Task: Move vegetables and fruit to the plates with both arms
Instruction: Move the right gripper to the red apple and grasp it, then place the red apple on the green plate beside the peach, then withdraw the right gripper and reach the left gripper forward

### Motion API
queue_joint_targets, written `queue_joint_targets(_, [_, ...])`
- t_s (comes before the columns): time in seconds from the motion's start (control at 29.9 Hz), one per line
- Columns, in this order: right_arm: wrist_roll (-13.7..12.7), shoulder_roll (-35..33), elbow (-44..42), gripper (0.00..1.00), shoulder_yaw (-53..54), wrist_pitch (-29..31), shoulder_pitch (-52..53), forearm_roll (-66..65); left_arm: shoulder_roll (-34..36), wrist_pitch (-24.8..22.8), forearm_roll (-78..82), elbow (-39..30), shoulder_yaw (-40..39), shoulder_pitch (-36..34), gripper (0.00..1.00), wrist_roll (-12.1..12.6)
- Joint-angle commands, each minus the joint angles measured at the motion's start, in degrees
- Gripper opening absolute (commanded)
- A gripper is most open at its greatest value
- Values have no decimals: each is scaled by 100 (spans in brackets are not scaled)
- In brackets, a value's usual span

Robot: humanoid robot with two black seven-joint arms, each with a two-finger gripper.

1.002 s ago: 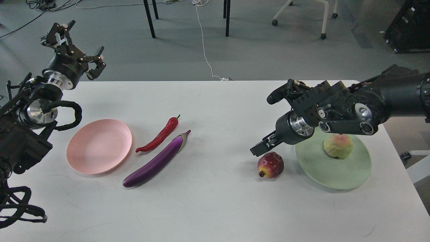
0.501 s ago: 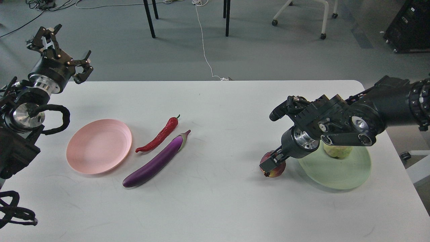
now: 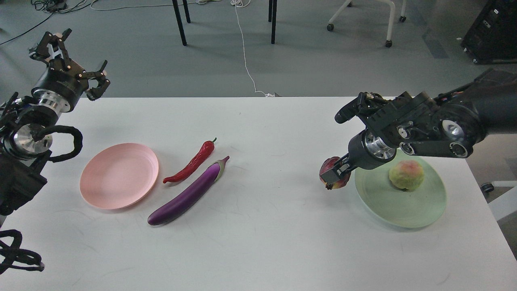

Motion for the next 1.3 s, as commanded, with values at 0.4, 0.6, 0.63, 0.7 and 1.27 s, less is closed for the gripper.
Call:
queue_joint_targets(0.4, [6, -1266, 88, 73, 66, -315, -729, -1028, -19, 1, 8, 0, 9, 0, 98, 0])
queue_joint_targets(0.6, [-11, -1451, 88, 92, 286, -589, -888, -1002, -19, 1, 8, 0, 9, 0, 98, 0])
queue_joint_targets(0.63, [-11, -1486, 88, 93, 295, -589, -888, -993, -19, 1, 8, 0, 9, -9, 98, 9])
queue_joint_targets(0.7, [-11, -1608, 105, 95, 356, -589, -880, -941, -10, 1, 8, 0, 9, -9, 98, 9])
queue_joint_targets(1.27, [-38, -3033, -1407, 98, 4654, -404, -2189, 1239, 8, 1, 632, -896, 431, -149, 98, 26])
